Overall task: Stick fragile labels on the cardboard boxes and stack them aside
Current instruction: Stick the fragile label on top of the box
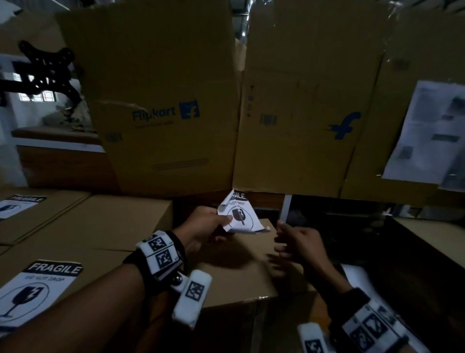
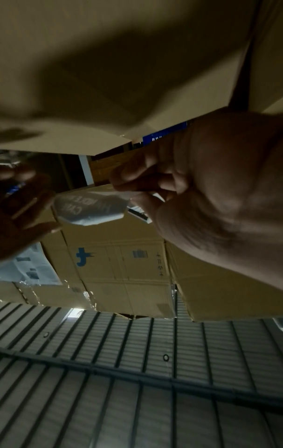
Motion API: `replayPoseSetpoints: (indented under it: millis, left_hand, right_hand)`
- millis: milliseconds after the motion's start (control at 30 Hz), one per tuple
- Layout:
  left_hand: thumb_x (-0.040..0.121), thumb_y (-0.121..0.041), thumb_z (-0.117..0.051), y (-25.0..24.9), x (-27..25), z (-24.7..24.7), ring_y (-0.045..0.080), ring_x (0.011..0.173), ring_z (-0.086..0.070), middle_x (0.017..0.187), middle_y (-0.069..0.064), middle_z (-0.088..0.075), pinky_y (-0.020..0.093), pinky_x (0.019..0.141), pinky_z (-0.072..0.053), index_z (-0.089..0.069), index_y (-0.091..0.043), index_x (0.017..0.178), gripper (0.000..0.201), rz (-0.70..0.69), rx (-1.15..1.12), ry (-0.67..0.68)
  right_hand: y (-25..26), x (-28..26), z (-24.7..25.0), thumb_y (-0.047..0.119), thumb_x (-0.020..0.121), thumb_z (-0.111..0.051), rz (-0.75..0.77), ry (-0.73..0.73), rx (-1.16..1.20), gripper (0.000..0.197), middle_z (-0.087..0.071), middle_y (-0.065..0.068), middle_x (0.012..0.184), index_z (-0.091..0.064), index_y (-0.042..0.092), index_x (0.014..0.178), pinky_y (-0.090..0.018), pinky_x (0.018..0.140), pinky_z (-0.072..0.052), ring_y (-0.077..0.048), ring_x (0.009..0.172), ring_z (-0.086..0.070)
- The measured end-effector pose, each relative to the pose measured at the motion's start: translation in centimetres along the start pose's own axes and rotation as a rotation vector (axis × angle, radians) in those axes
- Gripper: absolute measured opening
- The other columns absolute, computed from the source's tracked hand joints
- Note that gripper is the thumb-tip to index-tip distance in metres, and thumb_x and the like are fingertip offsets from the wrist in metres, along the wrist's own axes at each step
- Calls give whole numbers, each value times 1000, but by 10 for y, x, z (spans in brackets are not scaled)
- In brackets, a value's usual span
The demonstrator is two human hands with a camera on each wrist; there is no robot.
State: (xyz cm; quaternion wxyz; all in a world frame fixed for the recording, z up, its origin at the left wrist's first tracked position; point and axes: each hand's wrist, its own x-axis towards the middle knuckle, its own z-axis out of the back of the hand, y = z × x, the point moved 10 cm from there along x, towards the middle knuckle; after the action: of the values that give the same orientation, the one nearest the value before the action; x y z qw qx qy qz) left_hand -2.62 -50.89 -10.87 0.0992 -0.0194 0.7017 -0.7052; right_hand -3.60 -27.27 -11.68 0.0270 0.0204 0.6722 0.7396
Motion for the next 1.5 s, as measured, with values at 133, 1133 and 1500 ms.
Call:
replayPoseSetpoints:
  millis: [133,1133,1500]
  left_hand:
    - [92,-4,-62,13,-5,-21,12,56,-64,80,11,-71,21,43,-47,-68,0,98,10,53,64,139]
    - [91,12,-54,30,-50,-44,11,43,-63,57,6,-69,22,40,-44,-50,-11,94,23,164,367,234]
    - [81,7,-70,42,-30,-36,15,47,-55,84,19,-66,28,43,-47,-31,-20,131,69,147,521,200]
  right_hand:
    - [14,16,-18,20,91,-66,35,197,-119,19,-67,-16,87,-61,2,92,-26,51,-52,-18,60,-62]
    - [-2,21,-67,-5,73,-79,267,640,-564,45,-69,-11,114,-68,0,116,-23,85,-54,-12,96,-64]
    - [-3,23,-74,5,72,-82,323,627,-793,44,-68,-7,119,-71,9,114,-39,100,-49,-20,110,-61]
